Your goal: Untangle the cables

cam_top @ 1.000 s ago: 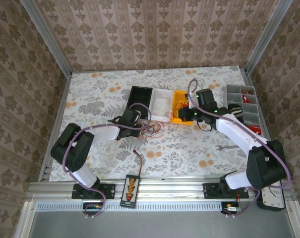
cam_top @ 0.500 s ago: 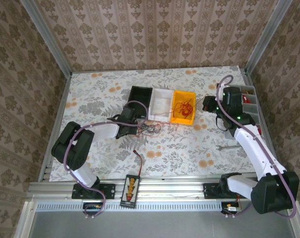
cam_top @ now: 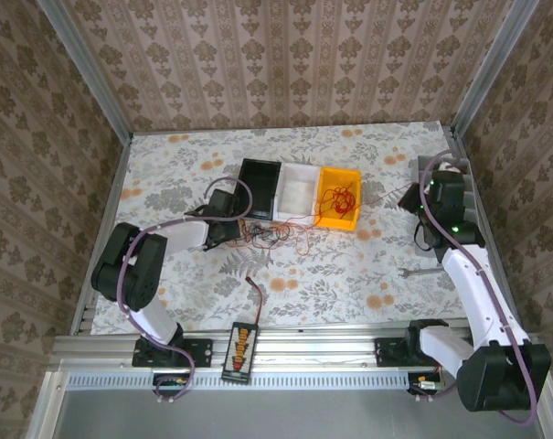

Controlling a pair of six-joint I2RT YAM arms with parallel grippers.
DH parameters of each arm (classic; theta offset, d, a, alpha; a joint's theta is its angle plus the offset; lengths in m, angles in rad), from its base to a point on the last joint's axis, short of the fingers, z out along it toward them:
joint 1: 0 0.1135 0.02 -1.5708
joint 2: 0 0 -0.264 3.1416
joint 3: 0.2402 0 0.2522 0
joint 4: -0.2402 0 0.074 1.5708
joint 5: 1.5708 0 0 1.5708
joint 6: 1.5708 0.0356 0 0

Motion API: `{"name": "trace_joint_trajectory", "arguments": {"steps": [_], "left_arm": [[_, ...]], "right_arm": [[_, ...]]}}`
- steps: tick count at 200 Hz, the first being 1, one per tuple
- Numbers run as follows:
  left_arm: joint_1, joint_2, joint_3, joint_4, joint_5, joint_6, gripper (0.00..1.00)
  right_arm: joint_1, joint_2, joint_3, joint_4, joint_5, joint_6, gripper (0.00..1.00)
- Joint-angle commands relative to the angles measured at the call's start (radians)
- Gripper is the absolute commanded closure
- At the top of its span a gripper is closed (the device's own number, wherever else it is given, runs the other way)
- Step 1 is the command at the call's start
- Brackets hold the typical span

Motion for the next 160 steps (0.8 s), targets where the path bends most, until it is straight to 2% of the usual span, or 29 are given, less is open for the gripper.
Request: {"name": "trace_joint_trajectory", "arguments": {"steps": [1, 24, 50, 86, 114, 160], "left_arm": [[0.052, 0.051, -0.020, -0.181, -0.084, -0.073, 1.00], [0.053, 0.053, 0.000, -0.199, -0.093, -0.076, 1.00], [0.053, 0.055, 0.018, -0.220, -0.102, -0.079, 1.00], [0.053, 0.053, 0.051, -0.266, -0.129, -0.101, 1.00], [0.048, 0.051, 0.075, -0.261, -0.115, -0.080, 1.00], [-0.001, 0.070, 0.104, -0.217, -0.100, -0.016, 1.00]], "right_arm": [[-0.069, -0.046, 0.002, -0.077, 0.107, 0.023, 1.00], [-0.166, -0.066, 0.012, -0.114, 0.116, 0.020, 1.00], [-0.295, -0.083, 0.020, -0.119, 0.060, 0.029, 1.00], [-0.363, -0.084, 0.044, -0.121, 0.059, 0.034, 1.00], [-0.350, -0.071, 0.050, -0.070, -0.065, 0.008, 0.99], [-0.215, -0.069, 0.169, -0.052, -0.208, -0.115, 0.98]]}}
